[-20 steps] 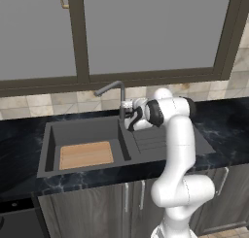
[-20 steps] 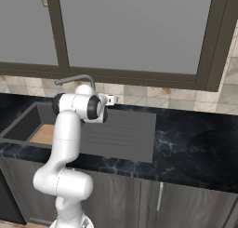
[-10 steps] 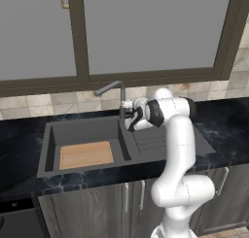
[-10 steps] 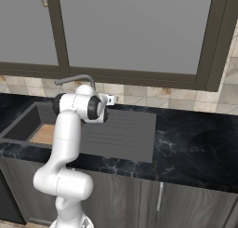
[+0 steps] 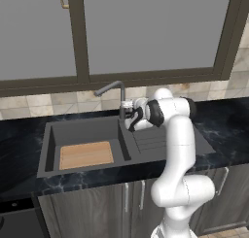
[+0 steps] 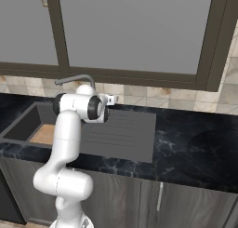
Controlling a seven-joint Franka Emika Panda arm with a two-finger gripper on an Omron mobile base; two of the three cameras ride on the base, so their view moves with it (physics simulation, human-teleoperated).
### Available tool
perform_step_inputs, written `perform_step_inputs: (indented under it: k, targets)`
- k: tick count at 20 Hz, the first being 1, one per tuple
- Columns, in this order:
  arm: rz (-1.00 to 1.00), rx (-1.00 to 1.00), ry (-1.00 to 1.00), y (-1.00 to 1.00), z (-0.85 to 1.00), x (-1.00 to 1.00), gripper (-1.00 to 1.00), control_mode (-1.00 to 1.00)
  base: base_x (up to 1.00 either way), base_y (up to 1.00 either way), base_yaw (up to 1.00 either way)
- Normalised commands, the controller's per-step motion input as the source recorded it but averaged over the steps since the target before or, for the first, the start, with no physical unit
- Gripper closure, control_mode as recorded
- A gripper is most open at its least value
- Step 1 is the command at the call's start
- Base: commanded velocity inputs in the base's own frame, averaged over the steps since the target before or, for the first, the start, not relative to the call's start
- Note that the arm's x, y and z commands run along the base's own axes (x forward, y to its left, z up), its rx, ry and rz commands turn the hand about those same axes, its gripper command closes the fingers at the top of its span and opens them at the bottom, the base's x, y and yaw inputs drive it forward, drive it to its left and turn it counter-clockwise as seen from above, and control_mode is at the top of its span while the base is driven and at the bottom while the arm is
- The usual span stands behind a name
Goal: Turn on the sink faucet with hot water and rinse the cutting board for ten seconds, then turn off the faucet. Push the cutting board to reach the water if necessary.
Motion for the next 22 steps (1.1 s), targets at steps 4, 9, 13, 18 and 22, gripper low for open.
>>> perform_step_inputs:
  k: [4, 9, 13, 18, 22]
  targets:
    - [0.00, 0.00, 0.00, -0.02, 0.00, 0.00, -1.00, -1.00, 0.00, 0.00, 0.00]
    - [0.00, 0.00, 0.00, -0.04, 0.00, 0.00, -1.00, -1.00, 0.00, 0.00, 0.00]
    - [0.00, 0.00, 0.00, -0.06, 0.00, 0.00, -1.00, -1.00, 0.00, 0.00, 0.00]
    - [0.00, 0.00, 0.00, -0.07, 0.00, 0.00, -1.00, -1.00, 0.00, 0.00, 0.00]
    - [0.00, 0.00, 0.00, -0.07, 0.00, 0.00, -1.00, -1.00, 0.00, 0.00, 0.00]
